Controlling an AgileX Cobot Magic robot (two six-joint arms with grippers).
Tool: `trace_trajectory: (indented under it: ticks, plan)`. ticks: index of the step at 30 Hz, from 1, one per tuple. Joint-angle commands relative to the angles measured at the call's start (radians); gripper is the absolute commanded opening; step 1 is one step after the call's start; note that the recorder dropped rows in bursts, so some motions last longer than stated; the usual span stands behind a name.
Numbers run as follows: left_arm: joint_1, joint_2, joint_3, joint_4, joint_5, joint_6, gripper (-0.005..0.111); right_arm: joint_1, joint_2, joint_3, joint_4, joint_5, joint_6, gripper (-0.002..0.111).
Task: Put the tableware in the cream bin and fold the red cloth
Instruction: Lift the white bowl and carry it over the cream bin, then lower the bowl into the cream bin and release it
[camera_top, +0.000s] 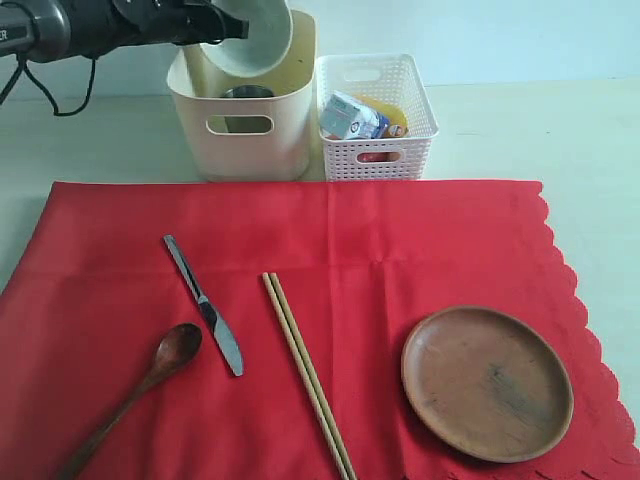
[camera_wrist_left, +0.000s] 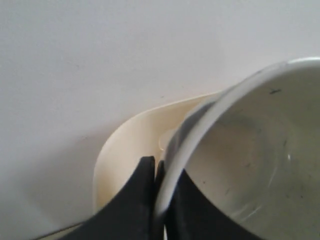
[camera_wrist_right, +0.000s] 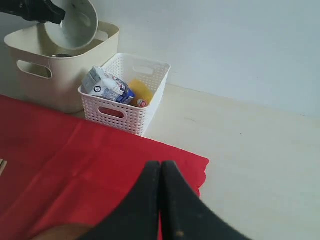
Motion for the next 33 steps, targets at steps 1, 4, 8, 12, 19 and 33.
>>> trace_trajectory:
  ticks: [1, 4, 8, 12, 19, 33]
  plan:
    - [-0.005, 0.002, -0.012, 0.007, -0.027, 0.022, 0.022, -0.001, -0.007, 0.003, -0.002, -0.016, 0.002, 0.0]
    - [-0.005, 0.0, -0.012, 0.024, -0.029, 0.022, 0.04, -0.001, -0.007, 0.003, -0.002, -0.016, 0.002, 0.0]
    - [-0.005, -0.015, -0.012, 0.024, -0.02, 0.022, 0.051, -0.001, -0.007, 0.003, -0.002, -0.016, 0.002, 0.0]
    - [-0.005, -0.054, -0.012, 0.024, -0.002, 0.02, 0.051, -0.001, -0.007, 0.003, -0.002, -0.016, 0.002, 0.0]
    - [-0.005, -0.143, -0.012, 0.024, 0.121, 0.018, 0.051, -0.001, -0.007, 0.003, -0.002, -0.018, 0.002, 0.0]
    - [-0.002, -0.279, -0.012, 0.043, 0.662, 0.018, 0.051, -0.001, -0.007, 0.003, -0.002, -0.018, 0.002, 0.0]
